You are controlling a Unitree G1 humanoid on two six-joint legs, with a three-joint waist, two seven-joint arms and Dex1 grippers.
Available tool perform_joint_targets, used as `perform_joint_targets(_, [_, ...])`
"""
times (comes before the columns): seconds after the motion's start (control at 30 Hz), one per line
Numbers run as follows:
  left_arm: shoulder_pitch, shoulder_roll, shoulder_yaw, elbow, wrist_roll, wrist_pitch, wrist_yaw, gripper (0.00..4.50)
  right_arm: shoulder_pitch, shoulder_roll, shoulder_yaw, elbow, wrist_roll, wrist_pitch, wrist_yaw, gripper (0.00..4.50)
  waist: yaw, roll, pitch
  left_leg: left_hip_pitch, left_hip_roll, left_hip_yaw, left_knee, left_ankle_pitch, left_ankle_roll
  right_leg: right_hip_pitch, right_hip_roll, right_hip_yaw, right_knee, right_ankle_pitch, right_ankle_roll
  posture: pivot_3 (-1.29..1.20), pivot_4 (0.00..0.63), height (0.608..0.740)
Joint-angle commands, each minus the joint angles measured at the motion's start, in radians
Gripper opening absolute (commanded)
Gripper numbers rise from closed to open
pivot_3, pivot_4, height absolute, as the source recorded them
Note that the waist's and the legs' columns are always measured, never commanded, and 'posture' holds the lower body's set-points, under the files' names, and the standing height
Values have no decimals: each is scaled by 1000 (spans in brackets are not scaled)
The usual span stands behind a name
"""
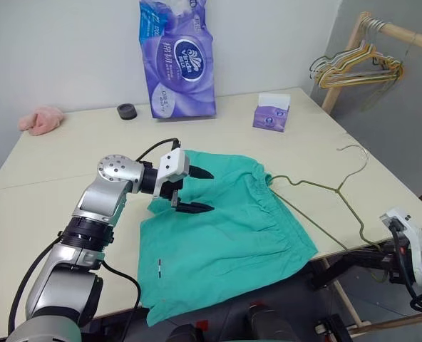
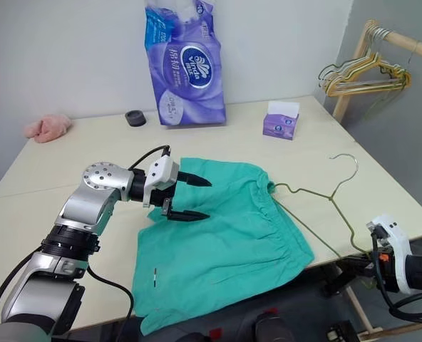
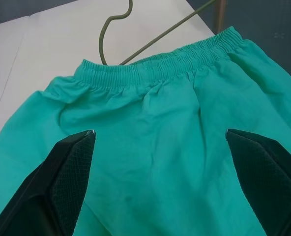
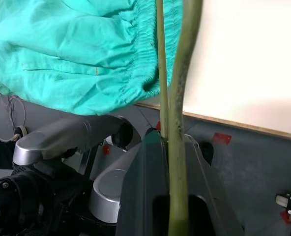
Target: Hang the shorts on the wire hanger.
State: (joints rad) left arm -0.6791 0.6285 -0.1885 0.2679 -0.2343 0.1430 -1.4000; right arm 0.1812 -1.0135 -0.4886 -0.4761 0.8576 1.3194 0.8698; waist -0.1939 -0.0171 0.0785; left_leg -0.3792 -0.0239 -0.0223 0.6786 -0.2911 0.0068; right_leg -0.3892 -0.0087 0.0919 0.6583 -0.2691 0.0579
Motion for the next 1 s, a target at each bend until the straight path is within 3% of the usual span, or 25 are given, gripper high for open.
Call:
perform_joint_targets(0.03, [-26,4,18,-12,2,-14,11,4481,13,-38,4,-33,-8,-35,15,0,0,0,0,0,0,0,0,0,0,0,0,0,0,0,0,-256,66,740])
perform_joint_targets(0.37, [-24,3,10,-13,9,-18,13,4481,32,-27,22,-12,-12,-58,4,0,0,0,0,0,0,0,0,0,0,0,0,0,0,0,0,-258,67,740])
perform_joint_targets(0.67, [-41,-16,11,2,14,-21,22,4481,-132,79,188,104,-13,-26,-71,0,-3,0,0,0,0,0,0,0,0,0,0,0,0,0,0,-262,60,740])
perform_joint_targets(1.0, [-48,-15,23,7,14,-22,39,4481,-229,122,221,219,-5,34,-114,0,0,0,0,0,0,-1,0,0,0,0,-1,-1,1,1,-1,-248,51,740])
